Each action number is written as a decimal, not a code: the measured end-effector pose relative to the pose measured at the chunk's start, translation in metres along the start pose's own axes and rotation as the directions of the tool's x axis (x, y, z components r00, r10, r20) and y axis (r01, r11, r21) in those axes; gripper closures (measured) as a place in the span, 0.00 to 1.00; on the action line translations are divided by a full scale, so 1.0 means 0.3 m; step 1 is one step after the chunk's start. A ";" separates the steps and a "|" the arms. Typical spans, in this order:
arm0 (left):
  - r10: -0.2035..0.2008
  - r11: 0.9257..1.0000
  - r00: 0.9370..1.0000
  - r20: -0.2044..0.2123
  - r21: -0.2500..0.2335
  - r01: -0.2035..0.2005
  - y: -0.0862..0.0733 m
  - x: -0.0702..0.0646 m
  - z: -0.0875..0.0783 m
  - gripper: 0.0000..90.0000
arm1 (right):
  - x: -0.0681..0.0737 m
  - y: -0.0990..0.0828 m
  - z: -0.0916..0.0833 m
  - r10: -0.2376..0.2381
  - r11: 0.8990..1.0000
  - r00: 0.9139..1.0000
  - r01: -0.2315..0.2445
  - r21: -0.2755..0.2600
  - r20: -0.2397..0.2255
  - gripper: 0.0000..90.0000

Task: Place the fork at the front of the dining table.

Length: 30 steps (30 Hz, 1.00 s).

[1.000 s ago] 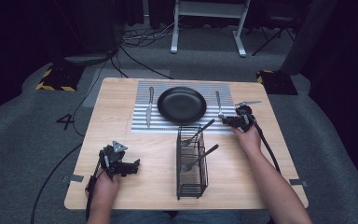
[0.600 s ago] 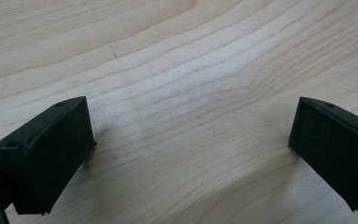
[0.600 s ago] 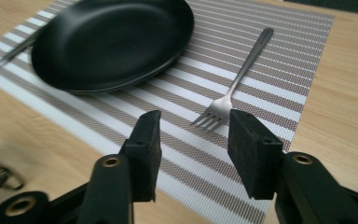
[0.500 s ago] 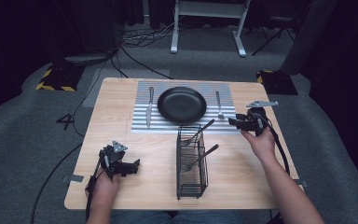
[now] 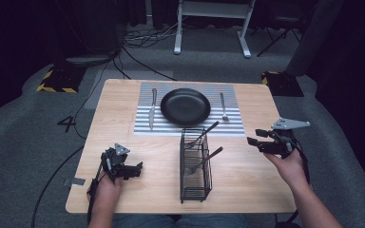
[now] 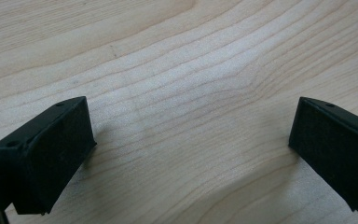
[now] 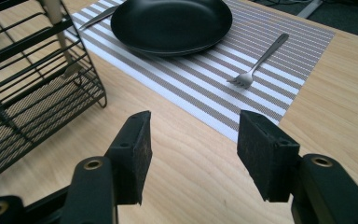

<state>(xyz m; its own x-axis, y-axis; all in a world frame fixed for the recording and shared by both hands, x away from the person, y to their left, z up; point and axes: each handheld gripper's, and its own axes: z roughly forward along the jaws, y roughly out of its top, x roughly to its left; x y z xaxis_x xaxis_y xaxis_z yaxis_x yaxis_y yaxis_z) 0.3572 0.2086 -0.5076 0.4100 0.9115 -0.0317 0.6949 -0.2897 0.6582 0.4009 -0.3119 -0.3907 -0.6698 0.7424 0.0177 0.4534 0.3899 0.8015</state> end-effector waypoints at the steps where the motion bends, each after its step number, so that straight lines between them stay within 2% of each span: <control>1: 0.000 1.000 1.000 0.000 0.000 0.000 0.000 0.000 0.000 0.00 | 0.000 0.000 0.000 0.000 1.000 1.000 0.000 0.000 0.000 0.49; 7: 0.000 1.000 1.000 0.000 0.001 0.000 0.000 0.000 0.000 0.00 | 0.014 -0.055 -0.066 0.009 1.000 1.000 -0.009 -0.010 -0.008 0.47; 13: 0.000 1.000 1.000 0.000 0.001 0.000 0.000 0.000 0.000 0.00 | -0.008 -0.126 -0.083 0.049 0.999 0.999 -0.049 0.012 -0.005 0.43; 17: 0.000 1.000 1.000 0.000 0.001 0.000 0.000 0.000 0.000 0.00 | -0.006 -0.160 -0.092 0.044 0.999 0.999 -0.044 0.017 0.011 0.39; 19: 0.000 1.000 1.000 0.000 0.001 0.000 0.000 0.000 0.000 0.00 | 0.002 -0.192 -0.093 0.042 0.997 0.999 -0.044 0.057 0.028 0.38; 20: 0.000 1.000 1.000 0.000 0.001 0.000 0.000 0.000 0.000 0.00 | 0.002 -0.192 -0.093 0.042 0.997 0.999 -0.044 0.057 0.028 0.38; 22: 0.000 1.000 1.000 0.000 0.001 0.000 0.000 0.000 0.000 0.00 | 0.008 -0.220 -0.085 0.047 0.991 0.999 -0.050 0.124 0.028 0.38; 24: 0.000 1.000 1.000 0.000 0.001 0.000 0.000 0.000 0.000 0.00 | 0.012 -0.237 -0.080 0.041 0.987 0.999 -0.045 0.155 0.029 0.38; 27: 0.000 1.000 1.000 0.000 0.001 0.000 0.000 0.000 0.000 0.00 | 0.017 -0.252 -0.078 0.036 0.985 0.999 -0.041 0.167 0.032 0.38; 30: 0.000 1.000 1.000 0.000 0.001 0.000 0.000 0.000 0.000 0.00 | 0.030 -0.287 -0.081 0.055 0.985 0.998 -0.058 0.163 0.022 0.38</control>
<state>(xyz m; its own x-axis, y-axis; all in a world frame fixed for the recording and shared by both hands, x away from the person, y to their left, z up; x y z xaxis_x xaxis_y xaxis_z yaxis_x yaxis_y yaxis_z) 0.3572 0.2087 -0.5076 0.4104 0.9114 -0.0315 0.6953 -0.2904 0.6574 0.3416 -0.3519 -0.4450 -0.6305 0.7746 0.0489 0.5812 0.4294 0.6912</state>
